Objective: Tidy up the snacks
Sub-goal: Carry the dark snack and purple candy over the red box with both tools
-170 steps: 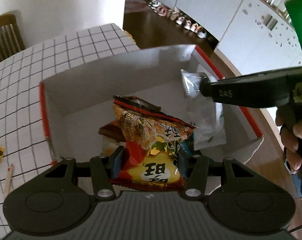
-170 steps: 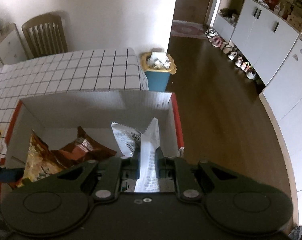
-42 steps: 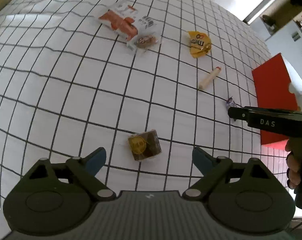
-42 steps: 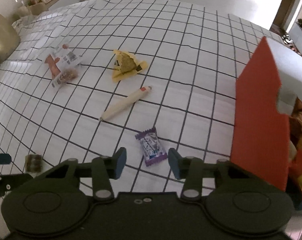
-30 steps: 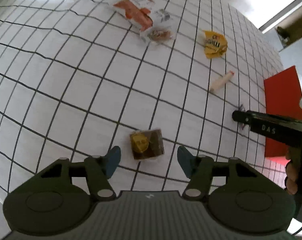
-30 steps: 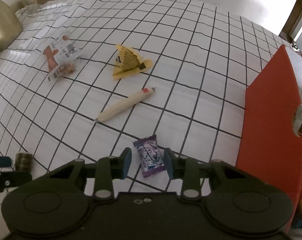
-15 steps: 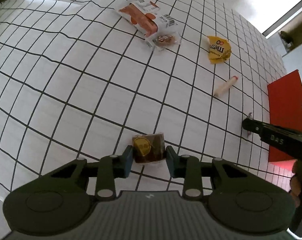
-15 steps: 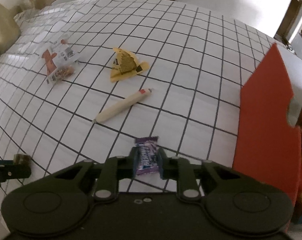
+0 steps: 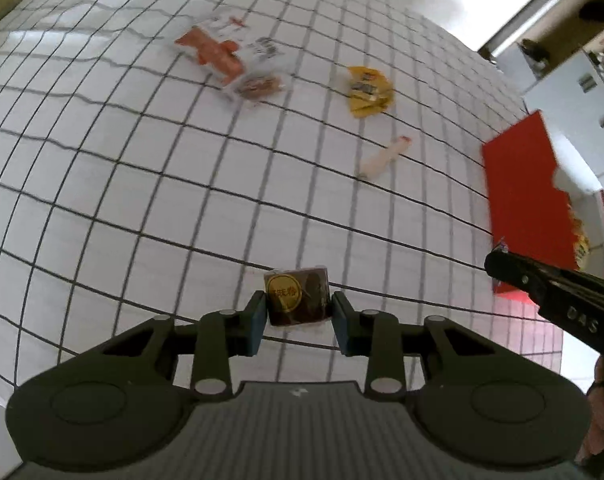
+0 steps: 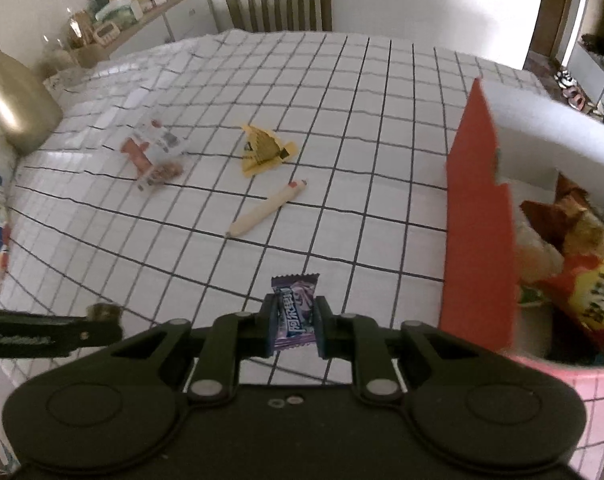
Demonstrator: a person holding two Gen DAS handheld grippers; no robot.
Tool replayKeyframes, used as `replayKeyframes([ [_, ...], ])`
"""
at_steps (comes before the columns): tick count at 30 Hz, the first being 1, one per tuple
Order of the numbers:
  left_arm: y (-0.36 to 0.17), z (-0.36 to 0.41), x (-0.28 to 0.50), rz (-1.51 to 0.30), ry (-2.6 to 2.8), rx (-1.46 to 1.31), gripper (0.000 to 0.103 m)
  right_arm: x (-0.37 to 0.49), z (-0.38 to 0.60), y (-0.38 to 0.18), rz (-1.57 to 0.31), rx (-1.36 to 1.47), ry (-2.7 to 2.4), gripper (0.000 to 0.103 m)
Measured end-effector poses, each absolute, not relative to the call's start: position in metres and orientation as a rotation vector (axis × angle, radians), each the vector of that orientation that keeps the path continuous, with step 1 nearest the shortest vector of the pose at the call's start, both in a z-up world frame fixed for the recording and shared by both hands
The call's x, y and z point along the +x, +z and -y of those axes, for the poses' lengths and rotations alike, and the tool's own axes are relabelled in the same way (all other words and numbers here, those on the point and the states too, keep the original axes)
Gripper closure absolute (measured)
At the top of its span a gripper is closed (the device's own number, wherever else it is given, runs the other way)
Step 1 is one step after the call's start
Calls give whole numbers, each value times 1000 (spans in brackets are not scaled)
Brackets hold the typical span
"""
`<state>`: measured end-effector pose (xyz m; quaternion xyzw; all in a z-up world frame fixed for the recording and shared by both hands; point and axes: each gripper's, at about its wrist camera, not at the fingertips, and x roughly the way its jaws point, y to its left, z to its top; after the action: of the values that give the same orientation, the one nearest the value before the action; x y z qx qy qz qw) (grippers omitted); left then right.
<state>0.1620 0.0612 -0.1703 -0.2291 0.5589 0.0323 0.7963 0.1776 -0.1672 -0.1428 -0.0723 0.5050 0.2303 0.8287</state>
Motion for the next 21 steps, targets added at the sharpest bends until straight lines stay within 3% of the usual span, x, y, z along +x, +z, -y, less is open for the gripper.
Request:
replayKeyframes([
  [21,-96,23,191,-1091,-186,-322,69,139,246,-60,-919,-51,370,86],
])
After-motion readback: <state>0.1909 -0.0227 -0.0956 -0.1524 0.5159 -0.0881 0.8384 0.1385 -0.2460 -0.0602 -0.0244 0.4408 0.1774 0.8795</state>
